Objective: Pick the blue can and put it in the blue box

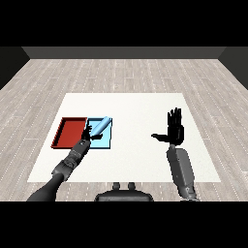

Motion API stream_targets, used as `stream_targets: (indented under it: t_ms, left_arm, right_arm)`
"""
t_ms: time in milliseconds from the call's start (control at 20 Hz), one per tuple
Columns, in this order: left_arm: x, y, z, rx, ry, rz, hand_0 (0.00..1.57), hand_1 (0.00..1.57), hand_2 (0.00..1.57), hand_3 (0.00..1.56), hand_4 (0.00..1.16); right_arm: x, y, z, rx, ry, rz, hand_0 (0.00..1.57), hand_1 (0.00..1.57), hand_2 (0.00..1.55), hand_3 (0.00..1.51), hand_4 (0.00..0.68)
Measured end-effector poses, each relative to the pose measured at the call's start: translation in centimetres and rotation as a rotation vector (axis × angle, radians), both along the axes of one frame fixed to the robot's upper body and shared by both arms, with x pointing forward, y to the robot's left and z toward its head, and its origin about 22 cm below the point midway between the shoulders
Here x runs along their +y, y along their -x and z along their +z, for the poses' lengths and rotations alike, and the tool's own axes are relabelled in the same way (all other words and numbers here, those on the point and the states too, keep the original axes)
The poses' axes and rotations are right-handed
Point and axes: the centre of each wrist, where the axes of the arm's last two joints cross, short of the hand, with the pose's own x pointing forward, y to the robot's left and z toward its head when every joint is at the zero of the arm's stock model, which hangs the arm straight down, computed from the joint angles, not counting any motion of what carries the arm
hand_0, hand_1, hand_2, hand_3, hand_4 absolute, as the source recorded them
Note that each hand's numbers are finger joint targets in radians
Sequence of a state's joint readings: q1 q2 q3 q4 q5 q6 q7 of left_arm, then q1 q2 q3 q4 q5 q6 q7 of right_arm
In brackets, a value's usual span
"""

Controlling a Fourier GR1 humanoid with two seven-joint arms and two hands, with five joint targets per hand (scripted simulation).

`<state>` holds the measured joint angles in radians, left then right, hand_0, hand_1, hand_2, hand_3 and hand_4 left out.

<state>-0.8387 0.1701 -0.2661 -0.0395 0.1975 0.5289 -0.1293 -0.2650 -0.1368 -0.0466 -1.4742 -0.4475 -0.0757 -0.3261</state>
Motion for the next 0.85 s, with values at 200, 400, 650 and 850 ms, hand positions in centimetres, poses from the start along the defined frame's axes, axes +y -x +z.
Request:
stream_targets:
  t_ms: [200, 400, 650, 850]
  left_arm:
    - [-0.3, 0.1, -0.1, -0.083, -0.001, 0.061, 0.00, 0.00, 0.00, 0.00, 0.00]
    - [-0.7, -0.4, 0.6, -0.237, 0.006, 0.088, 0.00, 0.00, 0.00, 0.00, 0.00]
    - [-2.9, -1.9, 2.8, -0.510, 0.145, -0.038, 0.00, 0.00, 0.00, 0.00, 0.00]
    - [-4.4, -2.3, 4.5, -0.719, 0.303, -0.200, 0.00, 0.00, 0.00, 0.00, 0.00]
  right_arm:
    - [0.0, 0.0, 0.3, -0.016, -0.010, 0.008, 0.00, 0.00, 0.00, 0.00, 0.000]
    - [-0.3, -0.4, 0.4, -0.025, -0.017, 0.014, 0.00, 0.00, 0.00, 0.00, 0.000]
    - [0.2, -0.3, 0.8, -0.034, -0.011, 0.040, 0.00, 0.00, 0.00, 0.00, 0.000]
    - [-0.2, -0.1, 0.4, -0.015, 0.014, 0.052, 0.00, 0.00, 0.00, 0.00, 0.000]
